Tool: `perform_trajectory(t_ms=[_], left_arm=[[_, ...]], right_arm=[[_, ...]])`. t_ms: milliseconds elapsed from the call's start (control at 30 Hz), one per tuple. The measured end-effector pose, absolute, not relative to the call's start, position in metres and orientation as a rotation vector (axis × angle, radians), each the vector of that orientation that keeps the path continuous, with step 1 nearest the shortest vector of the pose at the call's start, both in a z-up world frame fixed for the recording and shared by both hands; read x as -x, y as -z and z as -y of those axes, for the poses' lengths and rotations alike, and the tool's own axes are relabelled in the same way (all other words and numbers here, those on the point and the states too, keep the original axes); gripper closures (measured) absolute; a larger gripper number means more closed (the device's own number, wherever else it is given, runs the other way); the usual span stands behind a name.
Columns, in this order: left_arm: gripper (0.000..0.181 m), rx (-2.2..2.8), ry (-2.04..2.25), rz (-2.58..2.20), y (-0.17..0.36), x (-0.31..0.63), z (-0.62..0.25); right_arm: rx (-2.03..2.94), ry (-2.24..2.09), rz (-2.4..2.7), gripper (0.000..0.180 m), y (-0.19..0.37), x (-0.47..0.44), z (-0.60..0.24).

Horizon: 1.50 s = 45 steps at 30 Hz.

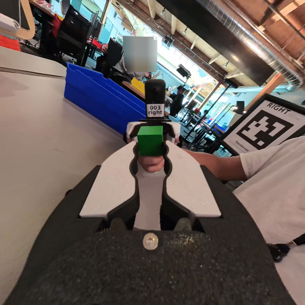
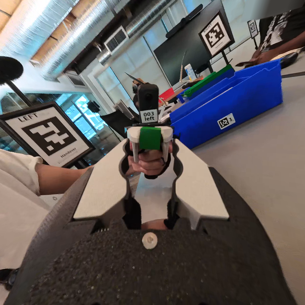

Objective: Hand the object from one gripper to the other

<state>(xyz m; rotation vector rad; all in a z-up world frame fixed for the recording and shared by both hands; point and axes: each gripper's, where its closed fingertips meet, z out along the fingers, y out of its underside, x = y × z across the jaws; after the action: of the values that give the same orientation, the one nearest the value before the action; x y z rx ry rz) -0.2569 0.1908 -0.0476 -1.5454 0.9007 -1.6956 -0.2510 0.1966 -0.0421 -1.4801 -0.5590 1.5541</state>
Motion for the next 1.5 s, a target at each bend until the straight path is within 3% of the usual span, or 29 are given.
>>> perform_trajectory(t_ms=[333, 500, 667, 733, 833, 1000, 1200, 1400, 1500], left_arm=[[0.154, 1.589, 1.682, -0.911, 0.053, 0.248, -0.185], [0.152, 1.609, 1.515, -0.998, 0.059, 0.249, -0.188], [0.121, 1.568, 1.010, -1.171, 0.069, 0.260, -0.206], [0.118, 1.454, 0.824, -1.245, 0.067, 0.261, -0.206], [0.124, 1.259, 0.613, -1.323, 0.059, 0.256, -0.196], [0.120, 1.214, 0.535, -1.349, 0.055, 0.251, -0.192], [0.148, 1.188, 0.516, -1.367, 0.060, 0.250, -0.191], [0.152, 1.210, 0.462, -1.353, 0.061, 0.257, -0.202], [0.152, 1.330, 0.310, -1.382, 0.074, 0.269, -0.219]], right_arm=[[1.487, -1.591, 0.594, 0.154, 0.047, 0.255, -0.193], [1.510, -1.619, 0.602, 0.154, 0.052, 0.253, -0.195], [1.521, -1.664, 0.490, 0.154, 0.051, 0.244, -0.207], [1.546, -1.735, 0.397, 0.154, 0.052, 0.242, -0.212], [1.468, -2.144, 0.139, 0.154, 0.036, 0.242, -0.207], [1.544, -2.302, 0.083, 0.154, 0.049, 0.257, -0.200], [1.590, -2.364, 0.120, 0.154, 0.054, 0.267, -0.190], [1.638, -2.111, 0.237, 0.145, 0.058, 0.264, -0.198], [1.750, -1.688, 0.330, 0.138, 0.073, 0.256, -0.215]])
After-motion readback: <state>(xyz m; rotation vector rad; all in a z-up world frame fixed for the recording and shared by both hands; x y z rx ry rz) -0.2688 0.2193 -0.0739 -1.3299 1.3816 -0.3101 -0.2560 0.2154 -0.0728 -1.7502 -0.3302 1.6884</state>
